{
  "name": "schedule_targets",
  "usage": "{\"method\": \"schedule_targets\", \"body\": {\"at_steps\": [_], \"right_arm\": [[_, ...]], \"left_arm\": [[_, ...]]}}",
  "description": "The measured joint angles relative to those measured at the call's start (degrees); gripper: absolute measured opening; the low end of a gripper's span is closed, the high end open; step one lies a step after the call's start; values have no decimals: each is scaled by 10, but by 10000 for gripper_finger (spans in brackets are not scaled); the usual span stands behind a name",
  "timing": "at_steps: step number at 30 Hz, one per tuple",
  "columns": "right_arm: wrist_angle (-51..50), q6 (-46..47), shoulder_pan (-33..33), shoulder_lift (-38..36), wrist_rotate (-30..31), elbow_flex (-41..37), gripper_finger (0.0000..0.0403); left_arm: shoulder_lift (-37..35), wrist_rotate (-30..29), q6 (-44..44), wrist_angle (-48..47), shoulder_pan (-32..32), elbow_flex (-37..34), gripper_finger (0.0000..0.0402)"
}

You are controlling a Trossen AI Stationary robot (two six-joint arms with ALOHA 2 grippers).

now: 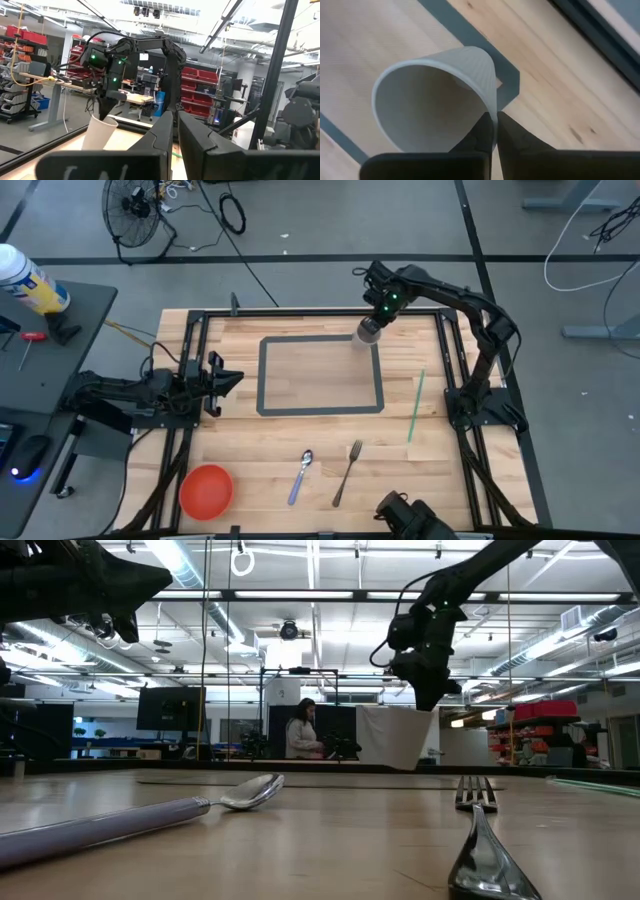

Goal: Pick & Place Utensil
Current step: Put the white cup on the top right of the mat, then put the green straw into the white cup

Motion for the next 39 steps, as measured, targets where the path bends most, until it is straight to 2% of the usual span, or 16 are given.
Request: {"method": "schedule_targets", "body": {"at_steps": [12, 23, 28, 33, 36, 39], "right_arm": [[-18, -9, 0, 16, 2, 1, 24], [-17, -27, -1, 9, 3, 1, 111], [-19, -42, -1, -43, 27, 1, 144], [-63, -34, 22, -124, 81, 0, 156], [-60, -14, 63, -182, 81, -41, 154], [-23, 14, 120, -241, 75, -119, 147]], "left_arm": [[0, 0, 0, 0, 0, 0, 32], [0, 0, 0, 0, 0, 0, 32], [0, 0, 1, 0, 0, 0, 32], [0, 0, 3, 0, 0, 0, 32], [0, 0, 3, 0, 0, 0, 32], [0, 0, 3, 0, 0, 0, 32]]}}
